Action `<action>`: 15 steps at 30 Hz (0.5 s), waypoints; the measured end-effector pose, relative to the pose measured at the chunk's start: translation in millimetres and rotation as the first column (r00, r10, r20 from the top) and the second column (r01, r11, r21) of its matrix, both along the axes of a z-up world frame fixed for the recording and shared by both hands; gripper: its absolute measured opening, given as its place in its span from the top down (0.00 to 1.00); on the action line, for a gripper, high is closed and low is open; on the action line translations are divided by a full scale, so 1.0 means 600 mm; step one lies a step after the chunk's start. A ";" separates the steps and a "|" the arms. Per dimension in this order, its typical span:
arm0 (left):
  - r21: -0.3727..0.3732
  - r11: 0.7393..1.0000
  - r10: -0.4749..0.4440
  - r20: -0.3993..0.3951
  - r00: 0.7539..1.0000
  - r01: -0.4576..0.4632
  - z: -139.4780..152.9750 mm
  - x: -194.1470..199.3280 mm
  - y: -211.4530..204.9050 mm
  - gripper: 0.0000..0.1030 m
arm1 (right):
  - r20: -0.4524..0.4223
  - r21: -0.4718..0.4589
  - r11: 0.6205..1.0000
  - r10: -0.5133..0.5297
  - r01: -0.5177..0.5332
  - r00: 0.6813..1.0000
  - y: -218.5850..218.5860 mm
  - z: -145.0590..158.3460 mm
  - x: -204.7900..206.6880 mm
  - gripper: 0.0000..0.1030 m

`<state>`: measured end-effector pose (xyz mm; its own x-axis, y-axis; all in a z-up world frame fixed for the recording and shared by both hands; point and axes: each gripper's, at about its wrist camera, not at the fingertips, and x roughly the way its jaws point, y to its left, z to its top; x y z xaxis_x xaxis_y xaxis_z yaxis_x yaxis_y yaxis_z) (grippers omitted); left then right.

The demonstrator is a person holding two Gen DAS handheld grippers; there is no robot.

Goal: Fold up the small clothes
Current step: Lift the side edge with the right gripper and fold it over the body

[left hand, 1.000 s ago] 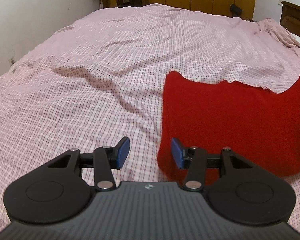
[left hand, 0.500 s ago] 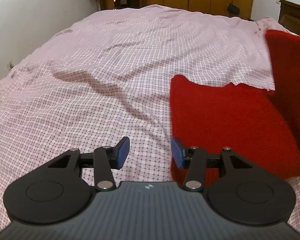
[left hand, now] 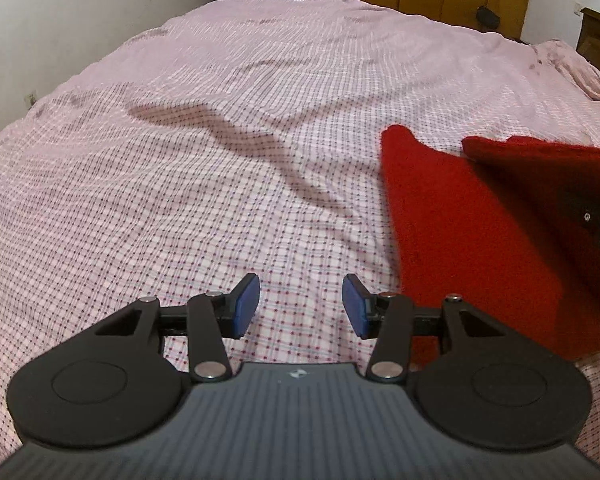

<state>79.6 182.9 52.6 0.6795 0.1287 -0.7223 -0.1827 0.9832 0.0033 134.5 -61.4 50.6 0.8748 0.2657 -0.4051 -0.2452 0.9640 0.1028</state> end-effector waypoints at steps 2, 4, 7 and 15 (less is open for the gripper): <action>-0.008 1.000 0.006 -0.003 1.000 -0.006 -0.003 -0.001 0.005 0.47 | 0.001 -0.003 1.000 0.001 -0.001 1.000 0.003 0.000 -0.003 0.67; -0.018 1.000 0.014 -0.006 1.000 -0.014 -0.005 -0.002 0.010 0.47 | 0.002 -0.008 1.000 0.003 -0.003 1.000 0.005 -0.002 -0.002 0.67; -0.033 0.999 0.021 -0.010 1.000 -0.021 -0.009 -0.006 0.016 0.47 | 0.004 -0.015 1.000 0.008 -0.008 1.000 0.004 -0.008 0.000 0.67; -0.076 0.995 0.060 -0.034 0.998 -0.062 -0.031 -0.028 0.050 0.47 | -0.021 0.076 0.996 -0.040 0.042 0.999 -0.016 0.013 0.023 0.67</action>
